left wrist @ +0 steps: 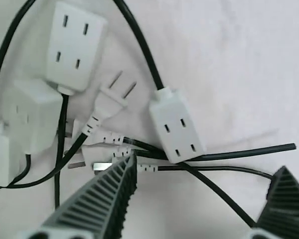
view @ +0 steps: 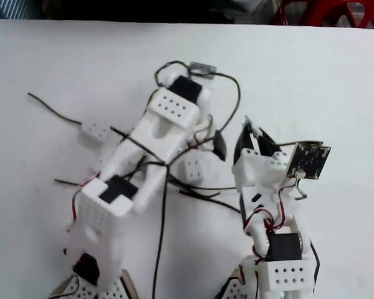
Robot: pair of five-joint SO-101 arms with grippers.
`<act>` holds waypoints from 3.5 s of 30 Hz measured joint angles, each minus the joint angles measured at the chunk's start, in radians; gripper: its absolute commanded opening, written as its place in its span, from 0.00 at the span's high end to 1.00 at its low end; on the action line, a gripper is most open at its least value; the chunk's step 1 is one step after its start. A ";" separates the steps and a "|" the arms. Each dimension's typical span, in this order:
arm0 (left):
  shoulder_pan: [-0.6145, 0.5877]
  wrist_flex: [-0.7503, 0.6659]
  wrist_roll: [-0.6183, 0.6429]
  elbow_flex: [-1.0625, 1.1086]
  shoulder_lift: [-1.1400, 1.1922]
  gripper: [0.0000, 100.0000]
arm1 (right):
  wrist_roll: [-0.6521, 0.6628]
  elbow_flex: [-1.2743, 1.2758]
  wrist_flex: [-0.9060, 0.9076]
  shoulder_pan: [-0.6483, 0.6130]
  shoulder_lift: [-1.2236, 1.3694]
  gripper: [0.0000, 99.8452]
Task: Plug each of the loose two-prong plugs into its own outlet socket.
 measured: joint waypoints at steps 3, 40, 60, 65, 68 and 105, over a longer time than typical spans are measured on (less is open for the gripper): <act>-0.046 -0.017 0.000 0.077 0.002 0.60 | 0.000 0.000 0.000 0.000 0.000 0.98; -0.005 -0.574 -0.740 0.454 0.000 0.97 | 0.000 0.000 0.000 0.000 0.000 0.98; 0.026 -0.489 -0.743 0.404 -0.095 0.75 | 0.026 0.000 0.000 0.005 0.000 0.98; 0.003 -0.448 -0.678 0.397 -0.230 0.76 | 0.029 0.002 0.000 0.002 0.000 0.98; -0.034 -0.428 -0.643 0.397 -0.310 0.76 | 0.029 0.002 0.000 0.000 0.000 0.98; -0.499 -0.617 -0.491 1.312 -1.387 0.98 | 0.319 -0.147 0.087 -0.311 0.454 0.98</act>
